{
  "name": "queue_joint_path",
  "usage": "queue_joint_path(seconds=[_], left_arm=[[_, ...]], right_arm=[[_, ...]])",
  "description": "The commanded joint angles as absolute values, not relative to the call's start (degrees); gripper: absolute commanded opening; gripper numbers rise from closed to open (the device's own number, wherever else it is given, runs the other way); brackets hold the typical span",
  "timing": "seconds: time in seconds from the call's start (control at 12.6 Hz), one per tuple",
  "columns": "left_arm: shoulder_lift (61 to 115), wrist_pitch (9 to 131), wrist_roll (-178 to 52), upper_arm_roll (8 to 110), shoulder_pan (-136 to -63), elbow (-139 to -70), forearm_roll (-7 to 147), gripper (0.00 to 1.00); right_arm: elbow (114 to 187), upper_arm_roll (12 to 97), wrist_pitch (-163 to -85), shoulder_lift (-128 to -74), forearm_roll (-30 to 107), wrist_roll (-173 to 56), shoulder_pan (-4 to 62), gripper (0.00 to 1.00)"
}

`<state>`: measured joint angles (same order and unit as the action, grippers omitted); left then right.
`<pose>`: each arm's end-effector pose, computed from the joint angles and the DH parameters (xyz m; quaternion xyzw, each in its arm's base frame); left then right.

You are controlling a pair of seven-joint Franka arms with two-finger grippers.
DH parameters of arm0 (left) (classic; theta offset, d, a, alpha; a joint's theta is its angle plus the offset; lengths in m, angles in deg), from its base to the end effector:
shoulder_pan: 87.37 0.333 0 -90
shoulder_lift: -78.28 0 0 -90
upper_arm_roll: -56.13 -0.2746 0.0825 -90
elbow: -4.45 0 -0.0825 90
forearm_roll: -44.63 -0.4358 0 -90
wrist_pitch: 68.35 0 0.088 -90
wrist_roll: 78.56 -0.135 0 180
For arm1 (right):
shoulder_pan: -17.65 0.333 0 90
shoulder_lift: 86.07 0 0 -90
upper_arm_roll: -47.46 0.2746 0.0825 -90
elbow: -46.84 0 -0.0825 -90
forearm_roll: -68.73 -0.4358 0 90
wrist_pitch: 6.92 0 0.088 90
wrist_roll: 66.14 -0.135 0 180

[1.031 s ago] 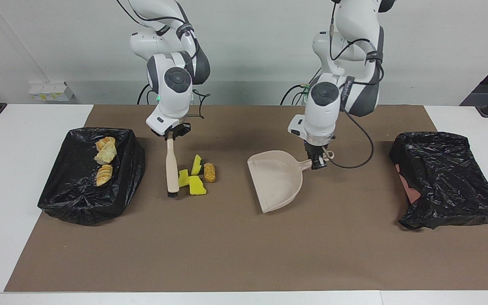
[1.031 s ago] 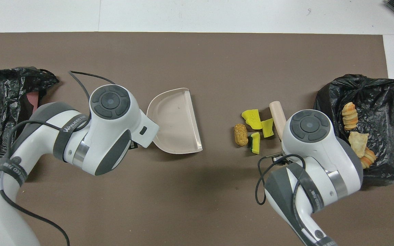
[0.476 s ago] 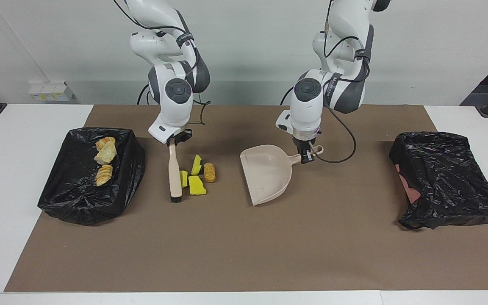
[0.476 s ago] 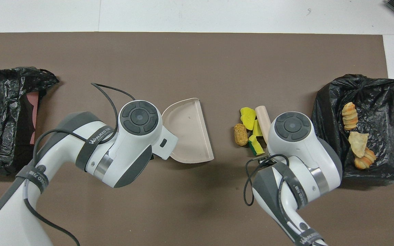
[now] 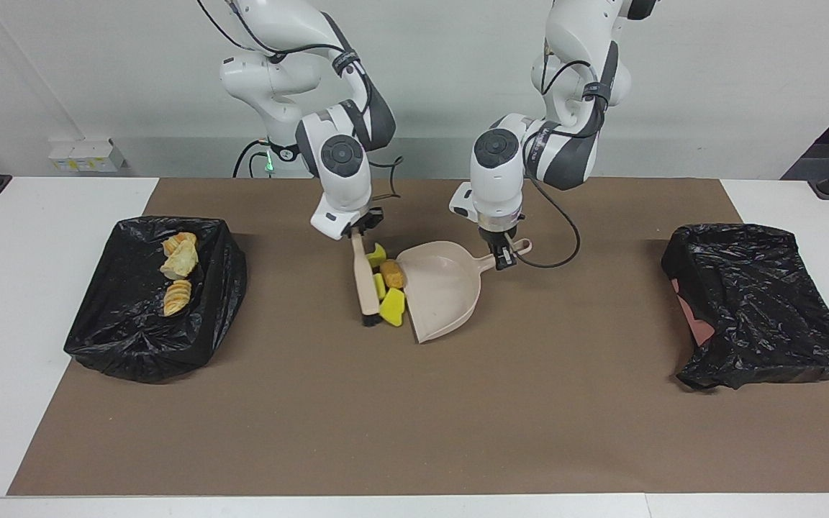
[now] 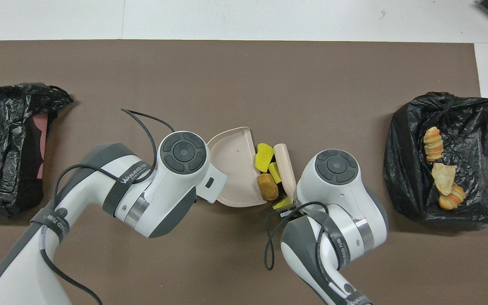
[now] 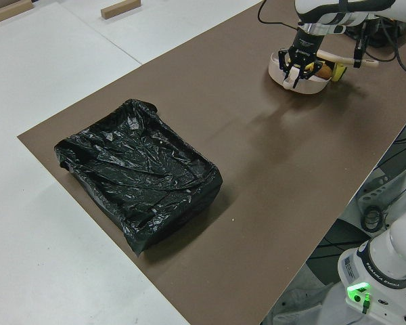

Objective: Sweep and dump trash in bin
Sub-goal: 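Sweep the yellow sponges and pastry into the dustpan with the right gripper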

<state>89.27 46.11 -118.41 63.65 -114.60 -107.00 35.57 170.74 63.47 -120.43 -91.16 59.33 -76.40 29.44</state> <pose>0.5127 -0.3390 0.2784 -0.7692 0.6328 0.0706 0.0539 0.4763 0.2695 0.2387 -0.9816 -0.1097 0.1526 0.0344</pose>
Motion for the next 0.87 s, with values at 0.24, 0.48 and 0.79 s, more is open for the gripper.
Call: queue_joint_path(seconds=[0.24,0.48,0.79], left_arm=[[89.62,49.15,-118.01,62.99,-114.8,-107.96,35.05,0.0],[90.76,54.24,-123.54,63.07,-111.91,-108.05,36.01,0.0],[92.08,58.47,-135.4,62.99,-107.51,-107.87,43.56,0.0]], right_arm=[[161.82,64.24,-118.46,-95.04,45.54,-71.32,28.98,0.0],[158.65,63.19,-108.12,-90.49,47.02,-72.46,27.76,0.0],[169.92,63.71,-101.66,-79.43,62.74,-86.07,27.58,0.0]])
